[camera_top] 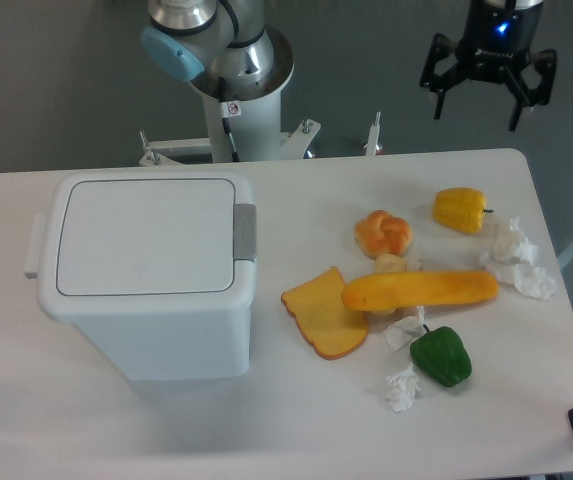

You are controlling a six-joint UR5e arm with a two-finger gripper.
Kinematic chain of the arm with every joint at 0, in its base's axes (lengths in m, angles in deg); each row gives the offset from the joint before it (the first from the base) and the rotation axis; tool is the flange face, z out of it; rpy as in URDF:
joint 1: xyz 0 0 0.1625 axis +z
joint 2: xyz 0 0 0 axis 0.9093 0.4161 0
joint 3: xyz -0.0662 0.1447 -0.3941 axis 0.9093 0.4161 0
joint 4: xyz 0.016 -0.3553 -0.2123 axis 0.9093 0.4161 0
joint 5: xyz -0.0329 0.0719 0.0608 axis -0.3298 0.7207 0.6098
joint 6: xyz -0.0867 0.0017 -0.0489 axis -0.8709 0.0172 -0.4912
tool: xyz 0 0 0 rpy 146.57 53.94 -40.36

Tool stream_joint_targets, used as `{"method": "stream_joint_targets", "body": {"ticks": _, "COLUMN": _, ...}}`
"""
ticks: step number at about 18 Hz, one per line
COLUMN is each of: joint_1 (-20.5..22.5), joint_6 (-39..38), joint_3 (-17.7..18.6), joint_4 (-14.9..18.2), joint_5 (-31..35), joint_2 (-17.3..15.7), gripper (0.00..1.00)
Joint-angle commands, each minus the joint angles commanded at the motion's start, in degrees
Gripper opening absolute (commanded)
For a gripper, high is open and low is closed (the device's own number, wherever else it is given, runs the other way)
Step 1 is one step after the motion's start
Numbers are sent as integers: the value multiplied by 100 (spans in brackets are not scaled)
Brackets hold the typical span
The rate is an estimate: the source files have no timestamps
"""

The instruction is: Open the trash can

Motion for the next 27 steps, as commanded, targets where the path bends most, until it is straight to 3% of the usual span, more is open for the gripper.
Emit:
{"method": "stream_joint_targets", "body": {"ticks": 20, "joint_1": 53, "joint_6": -88, "joint_3": 62, "joint_4": -9, "joint_5": -501, "joint_2": -53, "gripper": 100}}
{"method": "stream_joint_targets", "body": {"ticks": 24, "joint_1": 9, "joint_6": -701, "joint_3": 62, "joint_4": -17, "joint_5": -492, "joint_2": -44, "gripper": 100}}
{"method": "stream_joint_targets", "body": {"ticks": 27, "joint_1": -9, "joint_6": -1114, "joint_3": 9, "joint_4": -385, "joint_5": -772, "joint_2": 9, "gripper": 100}}
